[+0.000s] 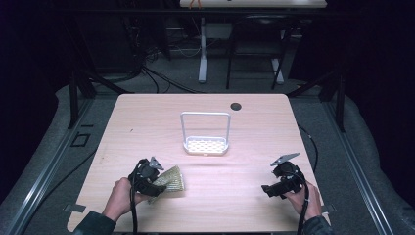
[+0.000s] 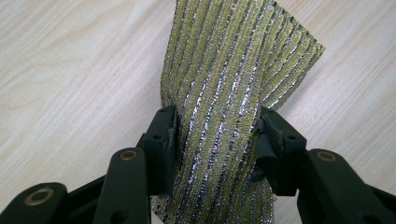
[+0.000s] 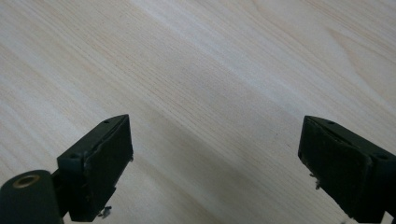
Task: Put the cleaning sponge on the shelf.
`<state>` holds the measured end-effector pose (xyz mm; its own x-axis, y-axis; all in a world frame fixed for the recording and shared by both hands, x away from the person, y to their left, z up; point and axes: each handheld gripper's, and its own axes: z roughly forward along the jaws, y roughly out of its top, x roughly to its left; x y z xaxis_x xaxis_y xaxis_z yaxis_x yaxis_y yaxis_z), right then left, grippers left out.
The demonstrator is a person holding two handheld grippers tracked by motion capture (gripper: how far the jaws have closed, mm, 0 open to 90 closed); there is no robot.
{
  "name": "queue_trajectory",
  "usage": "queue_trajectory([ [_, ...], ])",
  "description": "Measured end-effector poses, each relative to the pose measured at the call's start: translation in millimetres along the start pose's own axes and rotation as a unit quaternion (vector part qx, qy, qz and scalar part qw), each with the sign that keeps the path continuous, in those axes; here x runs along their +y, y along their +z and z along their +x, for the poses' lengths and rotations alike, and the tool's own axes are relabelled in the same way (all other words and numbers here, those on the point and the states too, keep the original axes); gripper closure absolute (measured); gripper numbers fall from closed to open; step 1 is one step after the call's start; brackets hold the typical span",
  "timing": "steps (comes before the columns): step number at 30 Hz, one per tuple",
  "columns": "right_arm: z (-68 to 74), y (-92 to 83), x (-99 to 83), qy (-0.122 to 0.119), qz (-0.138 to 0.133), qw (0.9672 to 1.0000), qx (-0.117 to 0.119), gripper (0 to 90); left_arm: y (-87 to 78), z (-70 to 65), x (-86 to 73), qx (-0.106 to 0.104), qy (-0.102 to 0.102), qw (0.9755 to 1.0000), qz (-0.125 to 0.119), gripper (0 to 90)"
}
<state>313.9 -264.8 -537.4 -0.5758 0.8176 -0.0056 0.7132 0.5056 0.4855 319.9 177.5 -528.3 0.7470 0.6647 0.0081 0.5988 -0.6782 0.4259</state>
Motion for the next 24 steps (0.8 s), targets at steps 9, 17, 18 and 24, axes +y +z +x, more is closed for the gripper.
queue_trajectory([
  [9, 0.4, -0.5, 0.2, 0.0, 0.002, 1.0, -0.001, 9.6, -2.8, -0.4, 2.5, 0.001, -0.005, 1.0, -0.008, 52.0],
  [17, 0.1, 0.0, 0.0, -0.002, 0.001, 1.0, -0.003, 9.7, -5.2, -1.2, 6.5, 0.004, -0.005, 0.9999, -0.014, 52.1],
  [18, 0.1, 0.0, 0.0, -0.002, 0.001, 1.0, -0.003, 9.7, -5.5, -1.4, 7.2, 0.003, -0.005, 0.9999, -0.015, 52.1],
  [24, 0.3, -0.2, 0.1, -0.002, 0.003, 1.0, -0.003, 9.9, -6.7, -2.9, 11.7, 0.002, -0.007, 0.9997, -0.022, 52.1],
])
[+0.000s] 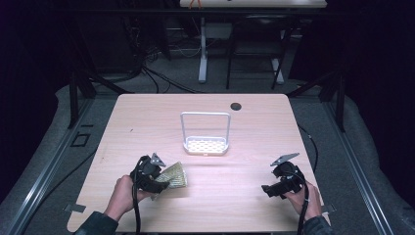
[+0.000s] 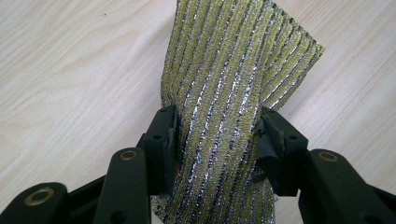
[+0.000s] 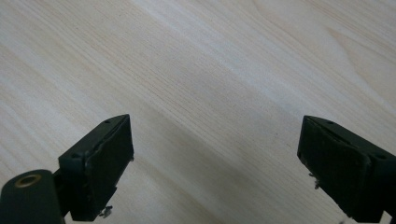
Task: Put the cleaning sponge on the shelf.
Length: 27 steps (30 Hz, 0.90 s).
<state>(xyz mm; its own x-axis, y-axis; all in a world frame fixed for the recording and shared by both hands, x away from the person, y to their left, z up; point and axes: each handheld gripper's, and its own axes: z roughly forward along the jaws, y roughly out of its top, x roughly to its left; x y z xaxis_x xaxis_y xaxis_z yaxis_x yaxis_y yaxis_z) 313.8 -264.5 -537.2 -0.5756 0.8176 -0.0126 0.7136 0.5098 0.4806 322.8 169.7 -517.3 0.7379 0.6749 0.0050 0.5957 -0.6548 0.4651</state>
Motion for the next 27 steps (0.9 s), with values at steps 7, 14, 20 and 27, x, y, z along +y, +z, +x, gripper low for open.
queue_trajectory([
  [7, 0.4, 0.4, 0.0, 0.002, 0.002, 1.0, 0.002, 11.1, 0.0, -2.2, 9.5, 0.003, 0.007, 1.0, -0.005, 51.9],
  [14, -0.5, 0.8, -0.5, 0.001, -0.002, 1.0, -0.001, 11.1, 0.0, -2.1, 16.9, 0.006, 0.007, 0.9999, -0.012, 51.9],
  [20, -0.6, 0.6, -0.6, 0.003, -0.002, 1.0, 0.0, 11.1, -0.7, -1.7, 23.7, 0.009, 0.006, 0.9998, -0.018, 52.0],
  [27, -0.5, -0.7, -0.8, 0.006, -0.002, 1.0, 0.001, 12.0, 0.5, -3.3, 32.7, 0.01, 0.004, 0.9996, -0.026, 52.1],
])
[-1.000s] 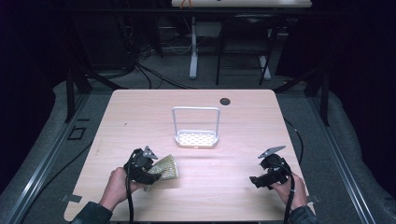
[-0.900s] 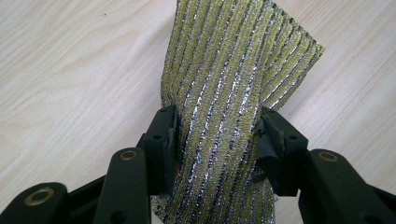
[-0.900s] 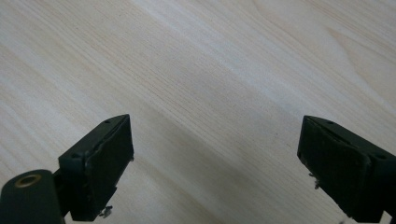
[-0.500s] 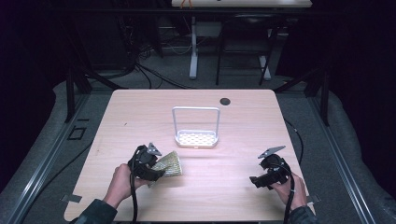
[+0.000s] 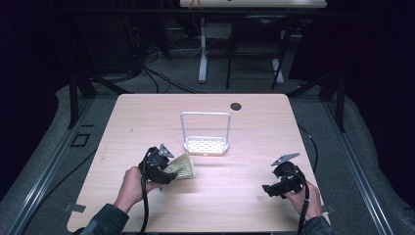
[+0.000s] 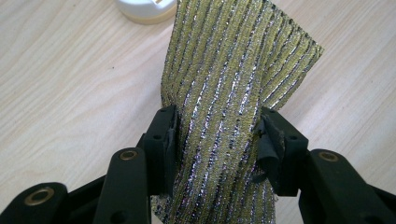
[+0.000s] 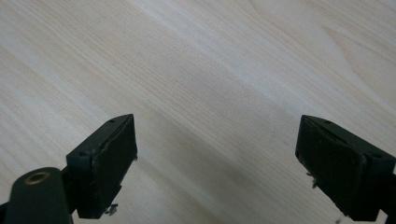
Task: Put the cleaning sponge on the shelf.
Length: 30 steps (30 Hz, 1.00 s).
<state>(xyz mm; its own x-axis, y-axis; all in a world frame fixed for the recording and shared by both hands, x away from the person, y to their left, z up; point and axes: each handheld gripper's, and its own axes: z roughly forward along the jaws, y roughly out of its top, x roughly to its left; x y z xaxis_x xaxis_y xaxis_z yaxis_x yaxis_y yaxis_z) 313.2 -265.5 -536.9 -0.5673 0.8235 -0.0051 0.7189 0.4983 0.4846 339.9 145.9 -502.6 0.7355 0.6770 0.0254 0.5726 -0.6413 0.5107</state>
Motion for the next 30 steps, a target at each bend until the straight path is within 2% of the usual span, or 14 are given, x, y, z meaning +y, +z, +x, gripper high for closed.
queue_trajectory([
  [12, -0.7, 0.0, -0.3, 0.0, 0.0, 1.0, -0.002, 12.2, 6.7, -1.7, 19.0, -0.007, 0.004, 0.9999, -0.006, 52.1],
  [30, -1.0, -0.6, -0.5, -0.002, -0.003, 1.0, -0.004, 12.5, 12.5, 0.9, 44.8, -0.005, 0.004, 0.9998, -0.019, 52.8],
])
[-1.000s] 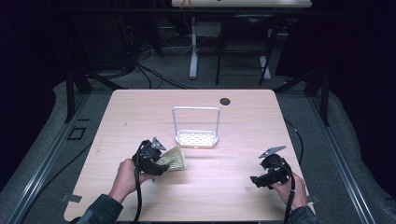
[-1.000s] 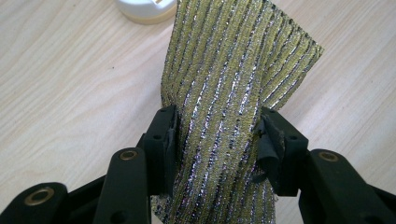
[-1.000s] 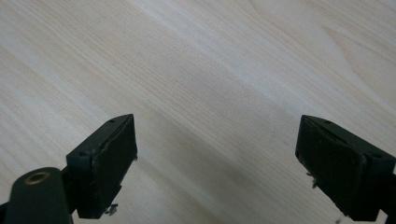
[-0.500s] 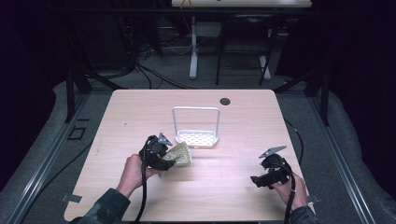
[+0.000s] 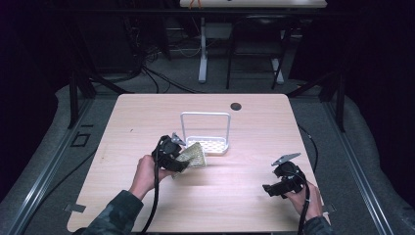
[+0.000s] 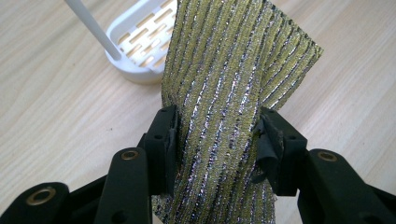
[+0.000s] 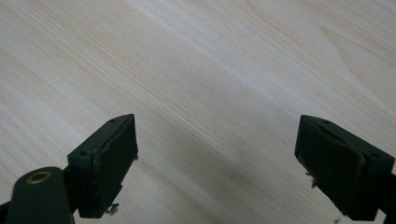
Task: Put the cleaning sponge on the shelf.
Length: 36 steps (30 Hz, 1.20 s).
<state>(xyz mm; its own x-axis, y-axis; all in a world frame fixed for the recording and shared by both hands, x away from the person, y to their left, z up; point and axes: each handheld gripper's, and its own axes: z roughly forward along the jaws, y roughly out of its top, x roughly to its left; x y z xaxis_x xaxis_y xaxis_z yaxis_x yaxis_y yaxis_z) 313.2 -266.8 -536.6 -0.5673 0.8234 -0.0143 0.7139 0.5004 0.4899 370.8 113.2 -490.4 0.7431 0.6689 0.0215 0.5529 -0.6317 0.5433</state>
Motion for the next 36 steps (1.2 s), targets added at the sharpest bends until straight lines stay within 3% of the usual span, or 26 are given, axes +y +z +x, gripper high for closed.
queue_trajectory([
  [19, -0.1, -0.1, -0.4, 0.001, 0.0, 1.0, 0.005, 12.6, 21.9, -1.7, 31.0, 0.017, -0.001, 0.9998, -0.01, 52.7],
  [36, -0.3, 0.5, -0.8, 0.001, -0.002, 1.0, 0.006, 13.0, 47.2, -2.4, 56.1, 0.062, 0.021, 0.9977, -0.018, 52.2],
])
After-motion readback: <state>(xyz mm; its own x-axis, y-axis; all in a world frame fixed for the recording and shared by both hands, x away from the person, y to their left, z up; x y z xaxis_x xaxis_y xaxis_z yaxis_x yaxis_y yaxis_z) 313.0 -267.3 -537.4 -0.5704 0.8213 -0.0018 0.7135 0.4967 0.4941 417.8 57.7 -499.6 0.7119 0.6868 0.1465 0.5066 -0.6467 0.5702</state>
